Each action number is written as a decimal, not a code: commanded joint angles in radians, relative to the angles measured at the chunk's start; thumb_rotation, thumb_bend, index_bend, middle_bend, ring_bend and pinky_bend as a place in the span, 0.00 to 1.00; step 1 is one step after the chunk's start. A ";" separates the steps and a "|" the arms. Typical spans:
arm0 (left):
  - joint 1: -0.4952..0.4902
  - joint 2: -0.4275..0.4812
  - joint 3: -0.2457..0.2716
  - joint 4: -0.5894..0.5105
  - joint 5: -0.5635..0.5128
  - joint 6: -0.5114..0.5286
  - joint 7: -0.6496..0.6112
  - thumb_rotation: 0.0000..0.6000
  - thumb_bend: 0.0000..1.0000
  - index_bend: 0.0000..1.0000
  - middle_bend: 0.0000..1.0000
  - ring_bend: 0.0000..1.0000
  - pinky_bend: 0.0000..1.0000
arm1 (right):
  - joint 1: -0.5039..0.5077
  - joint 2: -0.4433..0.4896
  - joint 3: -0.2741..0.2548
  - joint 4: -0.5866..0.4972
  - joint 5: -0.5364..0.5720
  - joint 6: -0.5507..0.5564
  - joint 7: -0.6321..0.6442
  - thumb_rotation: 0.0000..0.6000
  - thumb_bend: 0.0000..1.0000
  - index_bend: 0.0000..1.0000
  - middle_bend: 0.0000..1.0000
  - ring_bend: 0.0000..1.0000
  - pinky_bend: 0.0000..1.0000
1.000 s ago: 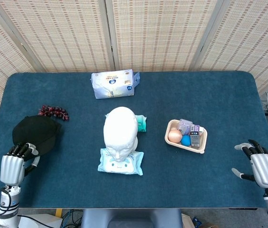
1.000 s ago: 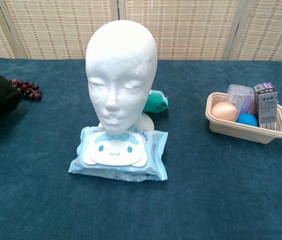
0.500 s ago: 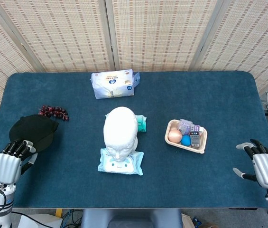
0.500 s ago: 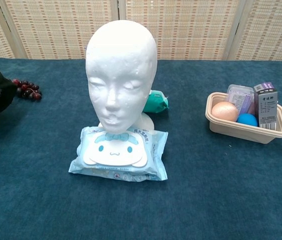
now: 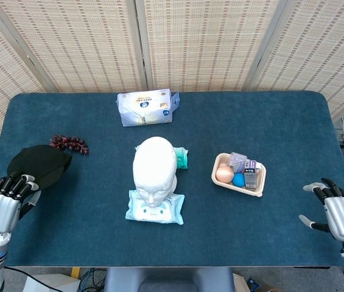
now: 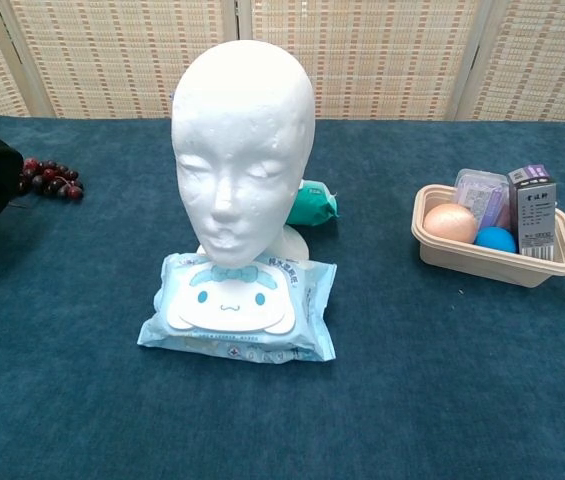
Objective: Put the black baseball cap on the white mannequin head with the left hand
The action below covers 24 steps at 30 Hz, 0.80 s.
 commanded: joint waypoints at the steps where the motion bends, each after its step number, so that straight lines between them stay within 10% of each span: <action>1: -0.005 0.010 -0.002 -0.010 0.001 0.006 0.007 1.00 0.40 0.73 0.50 0.36 0.51 | 0.000 0.000 0.000 0.000 0.000 0.000 0.000 1.00 0.00 0.33 0.31 0.16 0.29; 24: -0.098 0.104 -0.044 -0.093 0.017 0.074 0.061 1.00 0.41 0.73 0.51 0.36 0.51 | -0.001 0.000 0.001 -0.001 0.000 0.002 0.001 1.00 0.00 0.33 0.31 0.16 0.29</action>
